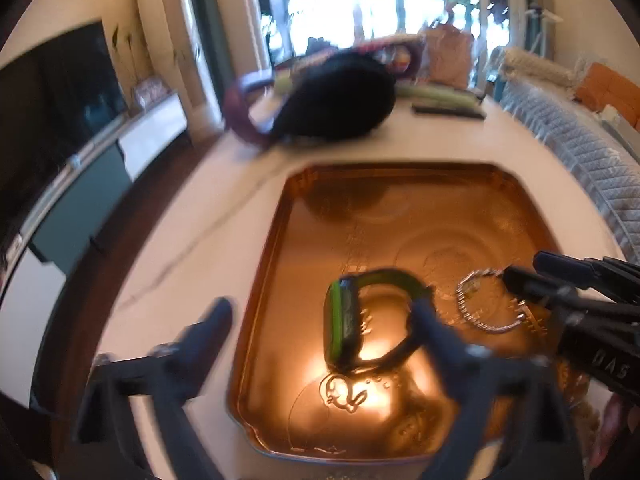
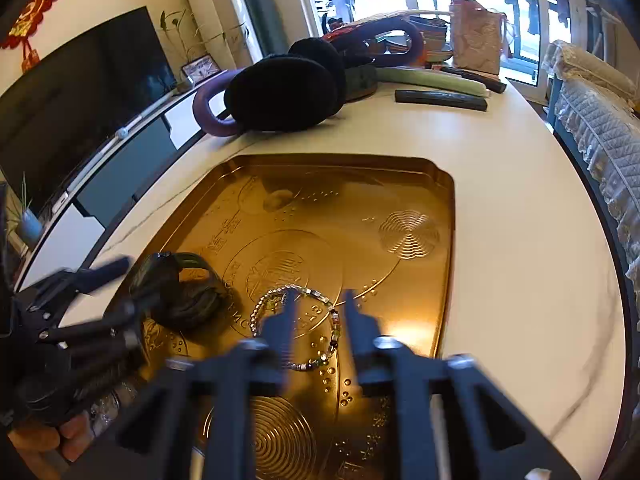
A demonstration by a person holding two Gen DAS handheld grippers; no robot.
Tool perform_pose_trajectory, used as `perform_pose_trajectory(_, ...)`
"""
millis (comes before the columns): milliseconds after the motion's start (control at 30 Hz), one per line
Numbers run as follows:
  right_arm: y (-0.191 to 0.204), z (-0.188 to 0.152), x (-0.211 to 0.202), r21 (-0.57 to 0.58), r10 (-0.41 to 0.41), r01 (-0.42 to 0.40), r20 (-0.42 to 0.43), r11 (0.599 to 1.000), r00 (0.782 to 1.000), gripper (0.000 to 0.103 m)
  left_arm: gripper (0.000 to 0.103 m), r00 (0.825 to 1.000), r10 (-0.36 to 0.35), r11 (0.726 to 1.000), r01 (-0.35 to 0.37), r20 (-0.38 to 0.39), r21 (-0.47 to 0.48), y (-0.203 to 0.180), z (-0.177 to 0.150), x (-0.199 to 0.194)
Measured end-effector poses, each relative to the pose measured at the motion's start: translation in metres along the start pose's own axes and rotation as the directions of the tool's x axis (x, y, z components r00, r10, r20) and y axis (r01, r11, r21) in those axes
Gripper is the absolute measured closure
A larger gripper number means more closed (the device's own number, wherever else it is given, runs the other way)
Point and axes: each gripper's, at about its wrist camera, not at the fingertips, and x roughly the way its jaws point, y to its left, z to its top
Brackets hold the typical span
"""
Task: Organize jewelry
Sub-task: 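Open the left tool to drop the watch while the right tool drops the chain bracelet into the tray, then move the left tool to the silver bangle while the right tool reaches the yellow bead bracelet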
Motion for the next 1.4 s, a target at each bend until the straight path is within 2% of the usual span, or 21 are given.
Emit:
perform_pose_trajectory(33, 0.000, -0.001, -0.004, 0.003, 0.001, -0.001, 0.018, 1.000, 1.000, 0.041, 0.010, 1.000, -0.006, 1.000, 0.006, 0.008, 0.007, -0.001, 0.000, -0.004)
perform_pose_trajectory(100, -0.001, -0.002, -0.009, 0.006, -0.003, 0.002, 0.031, 1.000, 1.000, 0.041, 0.010, 1.000, -0.012, 1.000, 0.012, 0.013, 0.012, -0.003, 0.000, -0.013)
perform_pose_trajectory(200, -0.002, -0.007, -0.020, 0.017, 0.043, -0.044, 0.051, 0.999, 0.998, 0.041, 0.009, 0.999, -0.042, 0.999, 0.042, 0.030, 0.000, 0.000, -0.005, -0.025)
perform_pose_trajectory(333, 0.001, -0.023, -0.034, -0.001, 0.023, -0.023, 0.073, 1.000, 0.997, 0.040, 0.009, 0.995, -0.093, 0.994, 0.095, 0.043, -0.048, 0.015, -0.023, -0.042)
perform_pose_trajectory(400, 0.002, -0.033, -0.042, -0.004, 0.032, -0.032, 0.074, 0.999, 0.997, 0.034, 0.009, 0.993, -0.109, 0.990, 0.112, 0.040, -0.084, 0.025, -0.036, -0.050)
perform_pose_trajectory(467, 0.005, -0.040, -0.053, -0.018, 0.037, -0.036, 0.085, 0.999, 0.996, 0.022, 0.009, 0.991, -0.127, 0.983, 0.131, 0.035, -0.126, 0.036, -0.047, -0.059)
perform_pose_trajectory(533, 0.012, -0.045, -0.066, -0.050, 0.024, -0.019, 0.098, 0.999, 0.995, 0.016, 0.009, 0.989, -0.149, 0.974, 0.150, 0.021, -0.169, 0.051, -0.060, -0.068)
perform_pose_trajectory(633, 0.019, -0.056, -0.088, -0.078, 0.022, -0.013, 0.114, 0.997, 0.993, 0.015, 0.009, 0.989, -0.145, 0.965, 0.143, 0.011, -0.220, 0.068, -0.082, -0.084)
perform_pose_trajectory(767, 0.020, -0.075, -0.111, -0.064, 0.076, -0.069, 0.113, 0.996, 0.991, 0.015, 0.009, 0.990, -0.139, 0.958, 0.136, 0.004, -0.254, 0.081, -0.109, -0.100)
perform_pose_trajectory(867, 0.019, -0.093, -0.125, -0.077, 0.065, -0.056, 0.122, 0.995, 0.990, 0.015, 0.009, 0.992, -0.129, 0.960, 0.126, 0.003, -0.252, 0.082, -0.126, -0.110)
perform_pose_trajectory(1000, 0.012, -0.113, -0.129, -0.094, 0.018, -0.007, 0.115, 0.996, 0.993, 0.015, 0.009, 0.988, -0.153, 0.963, 0.149, 0.002, -0.226, 0.071, -0.134, -0.114)
perform_pose_trajectory(1100, 0.002, -0.121, -0.122, -0.071, 0.004, 0.002, 0.081, 0.997, 0.997, 0.015, 0.009, 0.986, -0.165, 0.969, 0.162, 0.000, -0.186, 0.058, -0.131, -0.112)
perform_pose_trajectory(1233, -0.008, -0.124, -0.114, -0.042, -0.010, 0.013, 0.069, 0.999, 0.998, 0.015, 0.009, 0.990, -0.139, 0.984, 0.136, -0.017, -0.112, 0.040, -0.125, -0.100)
perform_pose_trajectory(1400, -0.007, -0.125, -0.098, -0.049, 0.007, -0.006, 0.022, 0.999, 1.000, 0.015, 0.009, 0.985, -0.169, 0.980, 0.164, -0.045, -0.112, 0.037, -0.120, -0.081)
